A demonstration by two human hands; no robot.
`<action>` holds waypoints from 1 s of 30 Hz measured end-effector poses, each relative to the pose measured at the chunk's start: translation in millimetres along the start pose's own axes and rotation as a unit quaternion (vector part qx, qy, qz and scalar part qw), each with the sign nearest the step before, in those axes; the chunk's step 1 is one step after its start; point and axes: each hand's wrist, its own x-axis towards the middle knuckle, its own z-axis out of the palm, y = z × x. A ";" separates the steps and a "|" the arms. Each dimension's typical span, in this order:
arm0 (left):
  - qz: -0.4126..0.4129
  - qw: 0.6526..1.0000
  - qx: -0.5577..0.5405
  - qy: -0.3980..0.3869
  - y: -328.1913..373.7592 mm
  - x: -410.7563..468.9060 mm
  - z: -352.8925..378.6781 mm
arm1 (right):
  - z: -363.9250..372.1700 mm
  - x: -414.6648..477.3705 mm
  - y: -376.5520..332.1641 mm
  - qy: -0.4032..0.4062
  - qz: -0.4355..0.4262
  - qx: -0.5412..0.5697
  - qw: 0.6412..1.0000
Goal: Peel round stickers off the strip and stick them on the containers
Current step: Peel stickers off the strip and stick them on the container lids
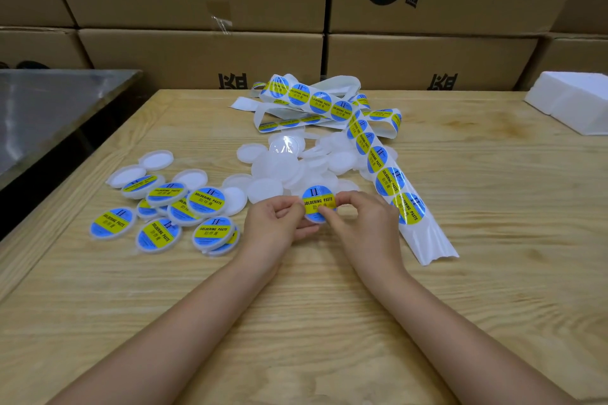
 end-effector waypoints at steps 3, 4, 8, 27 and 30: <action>-0.010 1.000 -0.006 0.007 -0.1 1.9 -0.3 | 2.1 -0.6 2.0 0.007 -0.027 -0.034 0.999; -0.012 1.000 -0.009 0.007 0.1 2.3 -0.3 | 2.8 -0.4 2.5 0.008 -0.035 -0.037 0.999; -0.021 0.999 -0.030 0.007 2.1 0.7 0.9 | 3.8 -2.1 0.9 0.040 -0.077 -0.031 0.996; -0.026 0.991 -0.042 -0.127 3.0 -11.0 5.8 | 4.3 8.6 14.0 0.050 0.136 0.197 0.970; -0.009 0.992 -0.031 -0.123 0.2 -11.8 6.9 | 6.0 9.0 15.3 0.050 0.150 0.188 0.969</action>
